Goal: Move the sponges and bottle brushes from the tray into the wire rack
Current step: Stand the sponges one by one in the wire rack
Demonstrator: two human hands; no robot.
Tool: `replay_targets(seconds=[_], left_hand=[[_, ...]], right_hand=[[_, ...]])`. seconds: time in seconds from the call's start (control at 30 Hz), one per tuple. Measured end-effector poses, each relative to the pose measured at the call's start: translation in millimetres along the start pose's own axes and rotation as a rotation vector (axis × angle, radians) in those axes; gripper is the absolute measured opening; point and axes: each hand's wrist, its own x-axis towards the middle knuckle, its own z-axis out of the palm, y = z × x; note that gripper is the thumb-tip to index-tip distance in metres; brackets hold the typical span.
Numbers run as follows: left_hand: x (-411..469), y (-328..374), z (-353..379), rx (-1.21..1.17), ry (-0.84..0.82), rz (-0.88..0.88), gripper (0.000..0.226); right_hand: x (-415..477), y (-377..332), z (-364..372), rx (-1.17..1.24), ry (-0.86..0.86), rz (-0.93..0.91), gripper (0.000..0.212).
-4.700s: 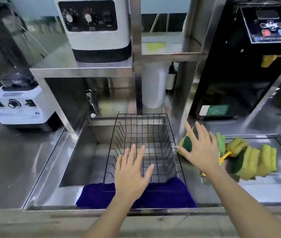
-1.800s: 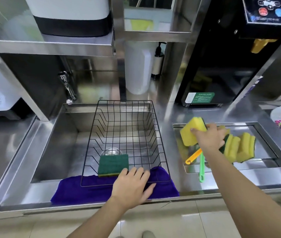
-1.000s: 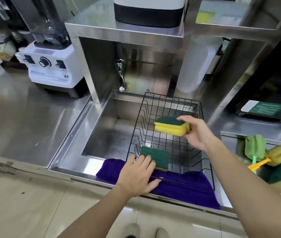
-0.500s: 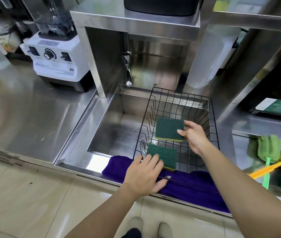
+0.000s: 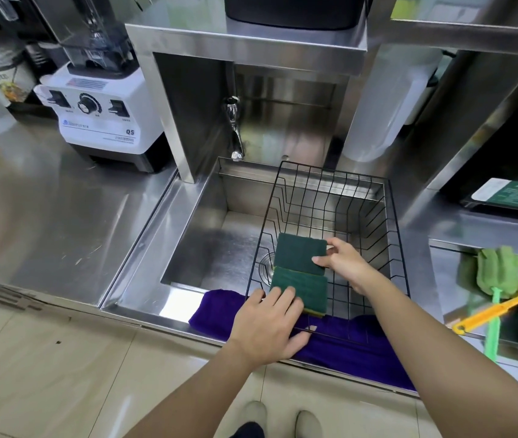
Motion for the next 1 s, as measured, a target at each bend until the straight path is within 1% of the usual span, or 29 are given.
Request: replay_targets(seconds=[0.13,0.2,0.3,0.37,0.47,0.57,0.63,0.73,0.8,0.83,0.93,1.0], left_hand=[[0,1,-1,-0.014,-0.033,0.005,0.040],[2,2,-3,-0.018,-0.053,-0.008,0.040],[6,8,-7,-0.031,-0.077,0.042,0.042],[12,21,-7,-0.049,-0.100,0.100,0.042],[26,50,-6,-0.075,-0.174,0.138,0.043],[43,80,-6,-0.100,-0.285,0.167,0.046],[53,97,-6,-0.108,-0.356,0.187,0.048],[63,115,-4,-0.098,-0.433,0.210,0.048],[68,123,-7,-0.096,-0.466,0.203,0.047],[70,125,-8,-0.092,-0.484,0.193,0.047],[71,128,-9,-0.045,-0.510,0.222,0.048],[72,128,-9,-0.027,-0.503,0.225,0.048]], right_hand=[[-2,2,-4,-0.251,0.060,-0.039,0.061],[-6,5,-8,-0.350,0.072,-0.047,0.060],[-16,7,-19,-0.431,0.093,-0.075,0.054],[-28,6,-32,-0.430,0.143,-0.113,0.048],[-47,3,-54,-0.383,0.245,-0.189,0.034],[-66,2,-79,-0.267,0.392,-0.294,0.023],[-78,7,-98,-0.201,0.501,-0.305,0.021],[-94,28,-130,-0.200,0.735,-0.248,0.025],[-104,47,-150,-0.175,0.912,-0.154,0.030],[-109,58,-159,-0.200,1.010,-0.089,0.033],[-123,88,-180,-0.297,1.245,0.114,0.051],[-130,104,-187,-0.299,1.311,0.228,0.069]])
